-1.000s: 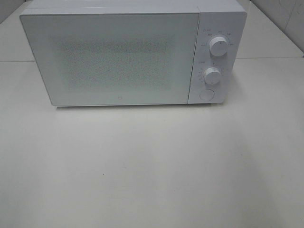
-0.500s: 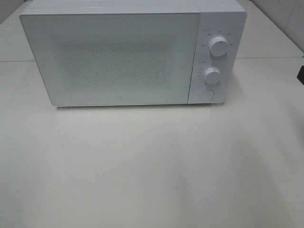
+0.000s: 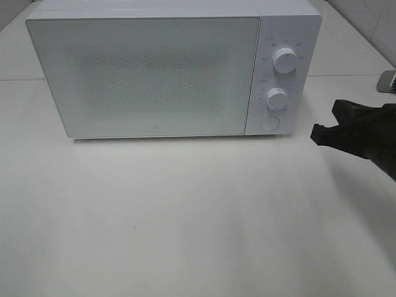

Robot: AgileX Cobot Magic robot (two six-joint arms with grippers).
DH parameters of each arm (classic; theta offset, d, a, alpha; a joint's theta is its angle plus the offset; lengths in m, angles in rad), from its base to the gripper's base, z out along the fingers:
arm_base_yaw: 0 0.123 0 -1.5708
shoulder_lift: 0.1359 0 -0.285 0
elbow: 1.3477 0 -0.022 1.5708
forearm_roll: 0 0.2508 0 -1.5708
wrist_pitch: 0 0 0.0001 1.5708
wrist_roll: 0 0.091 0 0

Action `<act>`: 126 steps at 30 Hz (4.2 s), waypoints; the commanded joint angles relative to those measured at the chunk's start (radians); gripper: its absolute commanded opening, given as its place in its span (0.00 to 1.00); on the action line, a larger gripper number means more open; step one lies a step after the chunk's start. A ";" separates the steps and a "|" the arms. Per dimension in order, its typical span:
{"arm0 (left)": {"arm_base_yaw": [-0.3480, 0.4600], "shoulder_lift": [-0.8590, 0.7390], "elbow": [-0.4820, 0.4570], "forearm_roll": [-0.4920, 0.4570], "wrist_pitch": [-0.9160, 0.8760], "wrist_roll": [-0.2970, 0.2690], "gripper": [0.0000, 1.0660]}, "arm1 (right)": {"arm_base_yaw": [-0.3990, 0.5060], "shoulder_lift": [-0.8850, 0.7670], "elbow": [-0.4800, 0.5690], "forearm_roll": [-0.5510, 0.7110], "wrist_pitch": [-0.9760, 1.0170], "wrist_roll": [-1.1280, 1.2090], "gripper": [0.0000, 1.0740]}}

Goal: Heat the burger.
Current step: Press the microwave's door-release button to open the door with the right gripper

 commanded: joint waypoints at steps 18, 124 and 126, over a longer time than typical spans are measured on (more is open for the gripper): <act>0.002 -0.015 0.000 -0.002 -0.001 -0.001 0.97 | 0.138 0.146 -0.118 0.078 0.044 0.486 0.00; 0.002 -0.015 0.000 -0.001 -0.001 -0.001 0.97 | 0.114 0.427 -0.643 0.271 0.273 1.209 0.00; 0.002 -0.015 0.000 -0.001 -0.001 -0.001 0.97 | 0.121 0.427 -0.639 0.268 0.276 1.209 0.00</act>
